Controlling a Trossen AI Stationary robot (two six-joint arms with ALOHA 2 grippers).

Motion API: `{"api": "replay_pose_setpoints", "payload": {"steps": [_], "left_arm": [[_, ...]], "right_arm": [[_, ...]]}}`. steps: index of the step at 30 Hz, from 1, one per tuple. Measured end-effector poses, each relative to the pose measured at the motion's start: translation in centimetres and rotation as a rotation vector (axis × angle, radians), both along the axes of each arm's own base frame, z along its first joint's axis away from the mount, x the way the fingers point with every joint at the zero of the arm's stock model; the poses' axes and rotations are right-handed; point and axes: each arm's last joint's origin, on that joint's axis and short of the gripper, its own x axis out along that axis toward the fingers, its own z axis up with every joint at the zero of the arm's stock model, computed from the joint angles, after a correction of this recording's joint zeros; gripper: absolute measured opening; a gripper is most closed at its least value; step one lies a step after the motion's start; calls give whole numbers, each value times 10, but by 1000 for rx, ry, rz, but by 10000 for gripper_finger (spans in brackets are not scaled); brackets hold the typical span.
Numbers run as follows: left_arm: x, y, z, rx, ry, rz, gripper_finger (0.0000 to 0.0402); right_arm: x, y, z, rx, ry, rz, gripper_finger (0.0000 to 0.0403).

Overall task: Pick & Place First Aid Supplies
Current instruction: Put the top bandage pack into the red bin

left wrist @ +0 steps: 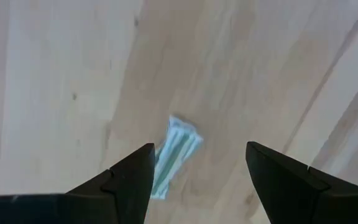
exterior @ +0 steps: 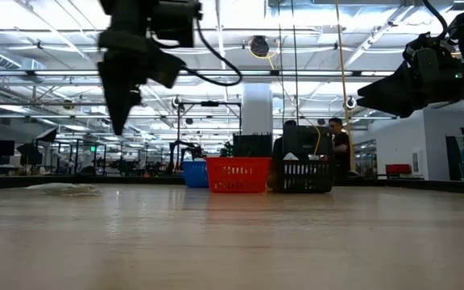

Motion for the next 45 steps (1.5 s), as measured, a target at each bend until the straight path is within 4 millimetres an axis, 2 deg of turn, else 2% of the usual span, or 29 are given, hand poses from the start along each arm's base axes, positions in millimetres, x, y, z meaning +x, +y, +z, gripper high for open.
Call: {"api": "replay_pose_setpoints", "payload": {"steps": [4, 10, 19, 28, 35, 39, 45], "left_arm": [[-19, -9, -8, 17, 20, -29, 264], [-31, -18, -30, 89, 103, -37, 253], [-36, -33, -55, 128, 71, -16, 228], [-41, -45, -71, 127, 33, -48, 234], [-46, -48, -79, 144, 43, -64, 223], [-46, -47, -79, 162, 41, -82, 196], [-46, -46, -79, 172, 40, -84, 114]], "right_arm": [[0, 0, 0, 0, 0, 0, 263], [0, 0, 0, 0, 0, 0, 263], [0, 0, 0, 0, 0, 0, 263], [0, 0, 0, 0, 0, 0, 263], [0, 0, 0, 0, 0, 0, 263], [0, 0, 0, 0, 0, 0, 263], [0, 0, 0, 0, 0, 0, 263]]}}
